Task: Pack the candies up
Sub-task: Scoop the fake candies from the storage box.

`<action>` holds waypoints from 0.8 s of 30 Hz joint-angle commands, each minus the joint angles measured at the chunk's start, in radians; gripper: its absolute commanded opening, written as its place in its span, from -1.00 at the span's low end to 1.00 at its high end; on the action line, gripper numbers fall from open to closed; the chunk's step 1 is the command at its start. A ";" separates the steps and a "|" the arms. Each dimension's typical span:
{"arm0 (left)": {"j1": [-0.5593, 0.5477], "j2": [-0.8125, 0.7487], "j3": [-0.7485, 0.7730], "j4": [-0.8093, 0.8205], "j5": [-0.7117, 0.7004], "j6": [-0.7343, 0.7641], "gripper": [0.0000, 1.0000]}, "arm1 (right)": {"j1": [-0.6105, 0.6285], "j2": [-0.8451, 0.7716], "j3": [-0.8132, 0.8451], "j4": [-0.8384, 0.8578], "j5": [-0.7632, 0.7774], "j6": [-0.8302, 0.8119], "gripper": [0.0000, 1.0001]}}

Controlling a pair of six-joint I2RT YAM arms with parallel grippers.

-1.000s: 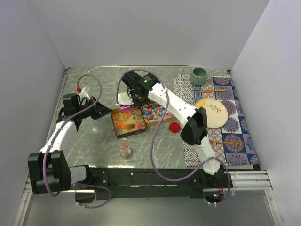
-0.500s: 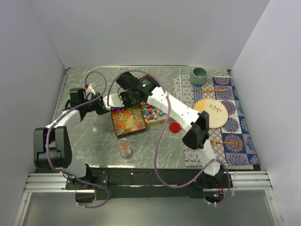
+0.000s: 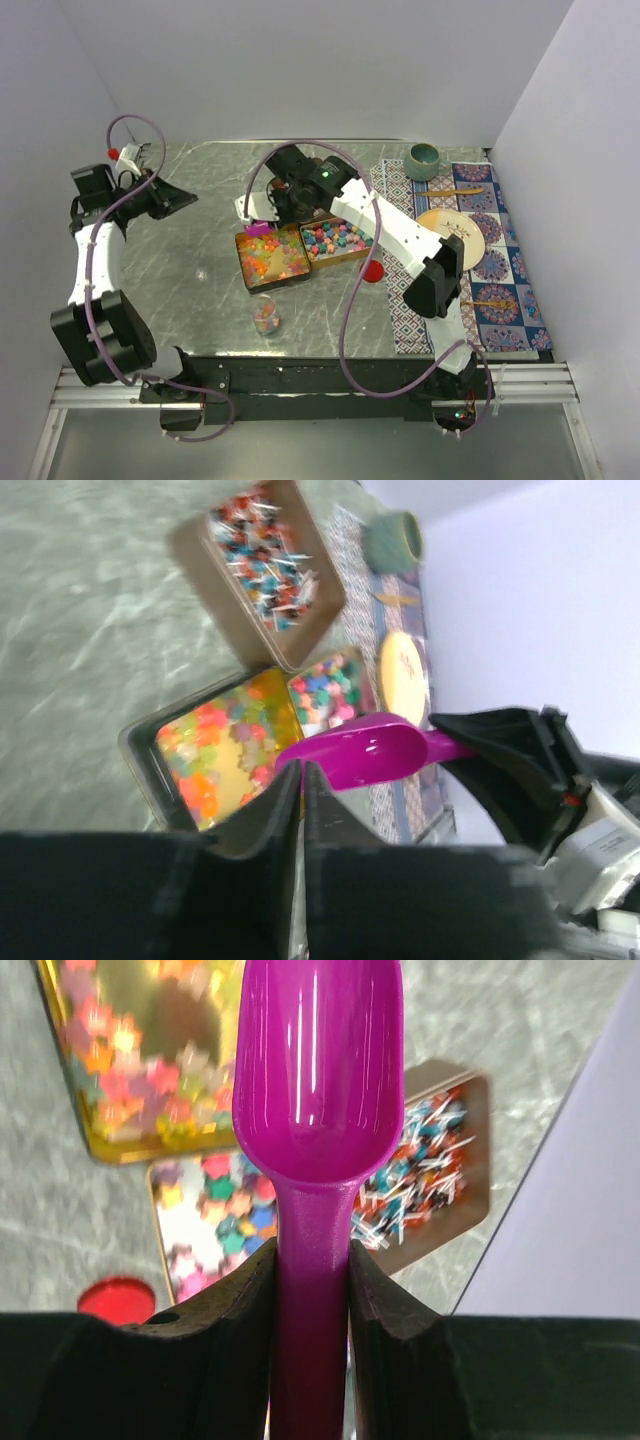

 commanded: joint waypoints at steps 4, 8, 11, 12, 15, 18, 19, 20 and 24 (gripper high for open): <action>0.048 -0.047 -0.267 -0.102 -0.198 0.005 -0.99 | -0.009 0.052 0.030 -0.098 0.188 -0.176 -1.00; 0.050 -0.052 -0.292 -0.082 -0.190 0.007 -0.98 | -0.011 0.089 0.029 -0.089 0.267 -0.265 -1.00; 0.051 -0.041 -0.261 -0.100 -0.196 0.030 -0.98 | -0.009 0.093 -0.025 -0.054 0.319 -0.317 -1.00; 0.051 -0.036 -0.257 -0.100 -0.196 0.030 -0.99 | -0.009 0.097 -0.042 -0.046 0.328 -0.326 -1.00; 0.051 -0.030 -0.261 -0.091 -0.183 0.019 -0.98 | -0.011 0.124 -0.042 -0.034 0.357 -0.342 -1.00; 0.050 -0.028 -0.270 -0.092 -0.181 0.024 -0.98 | -0.009 0.158 -0.030 -0.020 0.398 -0.351 -1.00; 0.050 -0.027 -0.272 -0.094 -0.183 0.027 -0.99 | -0.011 0.167 -0.026 -0.012 0.403 -0.354 -1.00; 0.051 -0.025 -0.273 -0.096 -0.186 0.028 -0.98 | -0.009 0.182 -0.023 -0.011 0.417 -0.366 -1.00; 0.048 -0.006 -0.296 -0.085 -0.192 0.015 -0.98 | 0.003 0.216 -0.019 0.024 0.432 -0.394 -1.00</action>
